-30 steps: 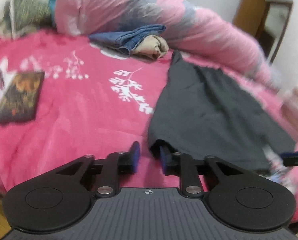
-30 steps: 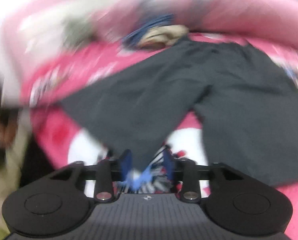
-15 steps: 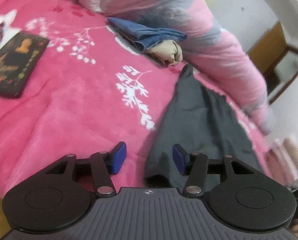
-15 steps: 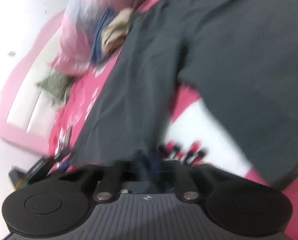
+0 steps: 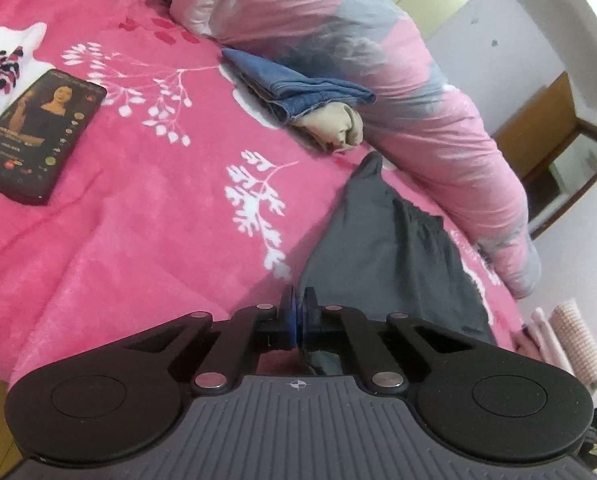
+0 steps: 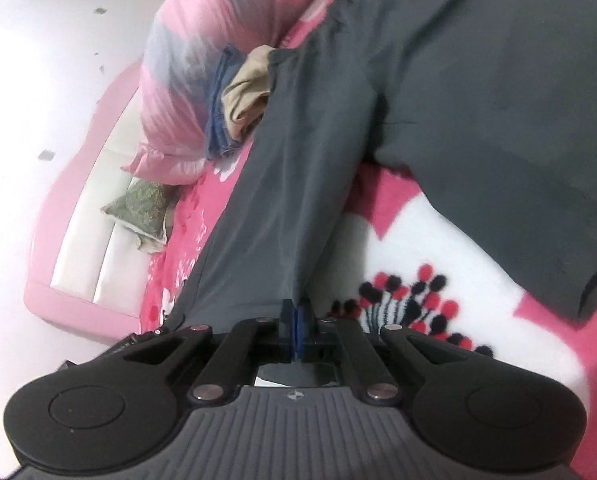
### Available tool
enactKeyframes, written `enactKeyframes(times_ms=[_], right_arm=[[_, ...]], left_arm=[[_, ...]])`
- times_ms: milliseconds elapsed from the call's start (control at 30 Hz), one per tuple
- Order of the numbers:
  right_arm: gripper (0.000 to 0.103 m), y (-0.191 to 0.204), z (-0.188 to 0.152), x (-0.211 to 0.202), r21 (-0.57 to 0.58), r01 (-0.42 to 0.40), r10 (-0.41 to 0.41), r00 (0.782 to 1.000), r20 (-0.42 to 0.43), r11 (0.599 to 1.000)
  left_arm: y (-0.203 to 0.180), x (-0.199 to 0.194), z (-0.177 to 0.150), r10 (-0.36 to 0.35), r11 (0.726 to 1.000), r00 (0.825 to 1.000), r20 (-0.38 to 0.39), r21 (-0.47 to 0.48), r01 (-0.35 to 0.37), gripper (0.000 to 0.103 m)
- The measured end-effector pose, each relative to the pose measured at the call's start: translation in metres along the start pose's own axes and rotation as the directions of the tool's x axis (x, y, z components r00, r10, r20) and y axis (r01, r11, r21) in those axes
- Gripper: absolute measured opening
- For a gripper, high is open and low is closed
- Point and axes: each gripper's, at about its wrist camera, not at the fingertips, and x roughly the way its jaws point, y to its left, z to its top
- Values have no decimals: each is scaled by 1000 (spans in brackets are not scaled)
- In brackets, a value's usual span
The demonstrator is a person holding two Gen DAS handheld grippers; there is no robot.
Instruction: Fold clothes
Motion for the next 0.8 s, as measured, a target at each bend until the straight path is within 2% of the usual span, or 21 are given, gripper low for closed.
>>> enactKeyframes(times_ms=[133,233,300,333,433,500,567,667,767,800], right_arm=[[1,-11,-10,22,-23,96,-97,993,-71,995],[3,-5,-15,13,-99,114,-119,991,-53,989],[20,5,-17,2,-201,165,-172,985,-19,966],[26,11,-19,-4,-261,196,-201,980,5,945],[26,33,-22,-25,-444,281,-260,959,108,851],[26,49,-22,-31,-537,319,-247,947,204,781],[26,66,-19,-27,-601,342,-216,937,273,722],[23,82,-15,-3,-666,373,-185,923,337,647],[16,88,-12,33,-701,399,-188,914,361,591],[15,88,-12,43,-708,406,-191,911,366,578]], left_arm=[[13,20,-9,67,998,996,-51,-9,-68,2],[14,21,-11,82,996,996,-40,22,-81,4],[9,16,-11,106,991,994,-3,80,-106,6],[8,12,-12,124,987,992,22,102,-125,7],[2,-3,-9,190,965,974,120,162,-208,11],[-4,-12,-4,207,953,960,189,183,-242,12],[-16,-17,0,190,948,952,240,207,-242,12],[-48,-11,-1,104,940,961,258,290,-179,13],[-81,14,-6,21,928,981,194,360,-91,14],[-90,28,-7,16,924,987,158,375,-75,14]])
